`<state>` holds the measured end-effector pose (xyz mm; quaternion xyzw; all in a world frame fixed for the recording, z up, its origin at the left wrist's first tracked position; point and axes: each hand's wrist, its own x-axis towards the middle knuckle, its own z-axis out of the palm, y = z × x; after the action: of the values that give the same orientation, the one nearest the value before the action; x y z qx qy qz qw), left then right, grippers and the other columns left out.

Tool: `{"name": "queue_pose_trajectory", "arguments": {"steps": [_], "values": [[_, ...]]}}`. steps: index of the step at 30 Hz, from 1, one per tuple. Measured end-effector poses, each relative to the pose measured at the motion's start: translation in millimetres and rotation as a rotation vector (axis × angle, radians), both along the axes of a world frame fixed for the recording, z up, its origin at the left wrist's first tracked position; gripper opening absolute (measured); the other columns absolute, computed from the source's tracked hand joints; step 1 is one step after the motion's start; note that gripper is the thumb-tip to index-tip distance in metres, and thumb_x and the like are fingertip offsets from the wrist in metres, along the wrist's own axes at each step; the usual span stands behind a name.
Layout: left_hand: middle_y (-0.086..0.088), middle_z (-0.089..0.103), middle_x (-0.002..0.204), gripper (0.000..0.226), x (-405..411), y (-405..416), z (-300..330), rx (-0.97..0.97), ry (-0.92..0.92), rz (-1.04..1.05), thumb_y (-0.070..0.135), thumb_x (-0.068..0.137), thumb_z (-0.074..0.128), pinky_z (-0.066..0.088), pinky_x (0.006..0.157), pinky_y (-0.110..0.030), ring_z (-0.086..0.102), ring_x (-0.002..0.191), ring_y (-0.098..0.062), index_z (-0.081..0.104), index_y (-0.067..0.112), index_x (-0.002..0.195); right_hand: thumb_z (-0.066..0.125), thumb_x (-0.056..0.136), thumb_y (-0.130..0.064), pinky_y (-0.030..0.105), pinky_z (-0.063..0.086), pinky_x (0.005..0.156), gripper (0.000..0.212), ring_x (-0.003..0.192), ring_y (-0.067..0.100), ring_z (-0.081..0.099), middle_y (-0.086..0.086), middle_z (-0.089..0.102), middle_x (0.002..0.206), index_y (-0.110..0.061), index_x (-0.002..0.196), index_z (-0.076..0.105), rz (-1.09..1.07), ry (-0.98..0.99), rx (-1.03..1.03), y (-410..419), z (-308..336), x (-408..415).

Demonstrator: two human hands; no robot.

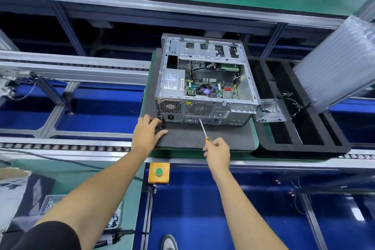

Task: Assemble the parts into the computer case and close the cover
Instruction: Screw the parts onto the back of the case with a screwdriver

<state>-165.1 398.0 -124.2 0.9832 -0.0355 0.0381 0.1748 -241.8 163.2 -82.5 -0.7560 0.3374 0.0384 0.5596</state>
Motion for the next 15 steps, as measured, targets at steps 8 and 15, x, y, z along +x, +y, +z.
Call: {"name": "queue_pose_trajectory", "arguments": {"steps": [8, 15], "values": [[-0.001, 0.058, 0.107, 0.031, 7, -15, -3, 0.239, -0.037, -0.012, 0.051, 0.100, 0.053, 0.040, 0.085, -0.037, 0.044, 0.105, -0.025, 0.074, 0.029, 0.106, 0.061, 0.096, -0.022, 0.036, 0.040, 0.059, 0.026, 0.057, 0.017, 0.054, 0.000, 0.068, 0.066, -0.017, 0.072, 0.052, 0.029, 0.000, 0.016, -3, -2, -6], [0.011, 0.070, 0.094, 0.013, 2, -39, 8, -0.183, -0.033, -0.041, 0.036, 0.099, 0.061, 0.042, 0.083, -0.035, 0.060, 0.093, -0.014, 0.070, 0.027, 0.100, 0.061, 0.098, -0.022, 0.037, 0.040, 0.061, 0.025, 0.059, 0.015, 0.055, -0.001, 0.069, 0.068, -0.015, 0.076, 0.052, 0.049, -0.006, 0.057, -2, 3, -12]]}}
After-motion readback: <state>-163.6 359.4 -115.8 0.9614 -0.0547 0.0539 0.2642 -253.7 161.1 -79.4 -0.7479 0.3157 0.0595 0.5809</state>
